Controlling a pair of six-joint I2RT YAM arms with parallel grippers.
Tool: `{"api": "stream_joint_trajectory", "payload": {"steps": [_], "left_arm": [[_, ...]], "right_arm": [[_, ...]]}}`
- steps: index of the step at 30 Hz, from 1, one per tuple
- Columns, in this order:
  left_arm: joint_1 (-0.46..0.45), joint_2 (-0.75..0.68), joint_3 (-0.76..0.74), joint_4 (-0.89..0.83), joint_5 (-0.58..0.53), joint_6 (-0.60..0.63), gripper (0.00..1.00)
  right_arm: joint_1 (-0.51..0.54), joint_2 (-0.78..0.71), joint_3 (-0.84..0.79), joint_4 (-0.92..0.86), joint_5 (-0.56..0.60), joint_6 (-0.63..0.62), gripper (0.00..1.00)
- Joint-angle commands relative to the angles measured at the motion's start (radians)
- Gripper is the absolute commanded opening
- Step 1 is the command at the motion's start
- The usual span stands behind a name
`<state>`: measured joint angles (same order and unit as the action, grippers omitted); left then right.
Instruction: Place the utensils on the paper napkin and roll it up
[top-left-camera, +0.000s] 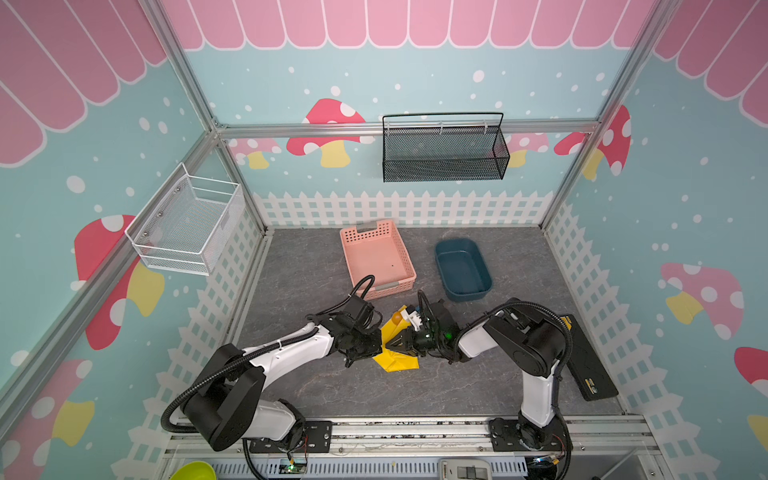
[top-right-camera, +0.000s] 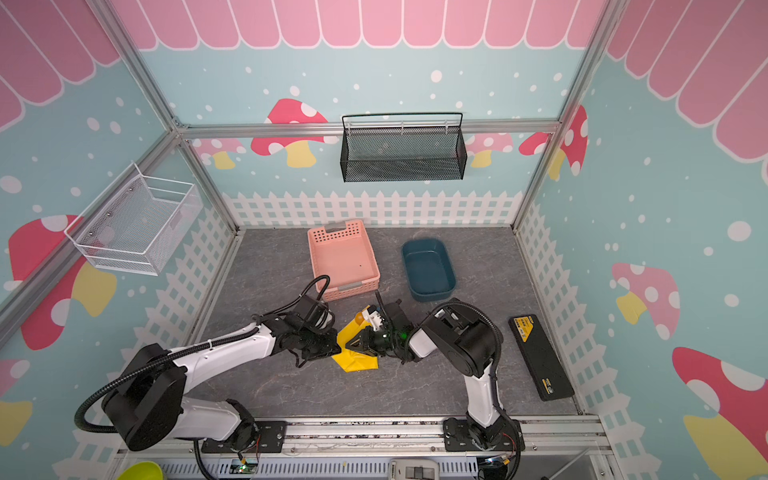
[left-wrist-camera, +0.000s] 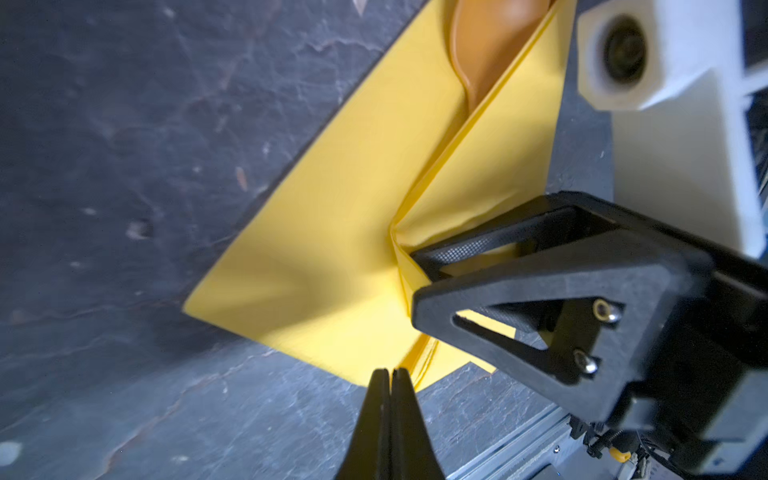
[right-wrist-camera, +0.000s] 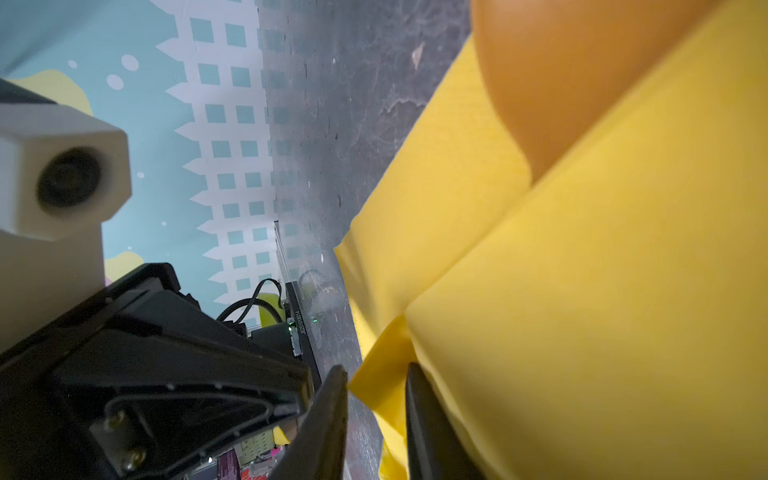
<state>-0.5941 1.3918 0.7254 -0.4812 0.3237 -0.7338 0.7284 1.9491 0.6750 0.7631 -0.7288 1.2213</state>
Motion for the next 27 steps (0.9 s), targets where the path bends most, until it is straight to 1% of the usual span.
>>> {"api": "stream_joint_trajectory", "payload": {"steps": [1,5,8,9,13,16,18,21,27], "left_arm": [[0.021,-0.001,0.022,-0.046,-0.016,0.038,0.04],[0.023,0.023,0.049,-0.045,-0.012,0.042,0.05],[0.024,0.047,0.077,-0.037,-0.01,0.042,0.05],[0.023,0.056,0.086,-0.034,-0.006,0.041,0.05],[0.022,0.09,0.112,-0.008,0.009,0.032,0.05],[0.021,0.118,0.117,0.009,0.02,0.025,0.04],[0.018,0.136,0.115,0.024,0.032,0.02,0.04],[0.009,0.161,0.114,0.035,0.041,0.02,0.03],[0.005,0.209,0.103,0.078,0.044,0.006,0.03]], "right_arm": [[0.006,0.028,-0.009,-0.018,0.015,0.007,0.33],[0.006,0.027,-0.011,-0.019,0.014,0.009,0.35],[0.006,0.029,-0.012,-0.019,0.014,0.009,0.35],[0.006,0.028,-0.012,-0.018,0.012,0.01,0.33],[0.006,0.035,-0.012,-0.018,0.011,0.01,0.16],[0.006,0.044,-0.018,-0.005,0.01,0.017,0.07],[0.006,0.048,-0.021,0.007,0.005,0.023,0.04],[0.006,0.05,-0.021,0.013,0.005,0.025,0.02],[0.006,0.051,-0.02,0.017,0.0,0.027,0.02]]}}
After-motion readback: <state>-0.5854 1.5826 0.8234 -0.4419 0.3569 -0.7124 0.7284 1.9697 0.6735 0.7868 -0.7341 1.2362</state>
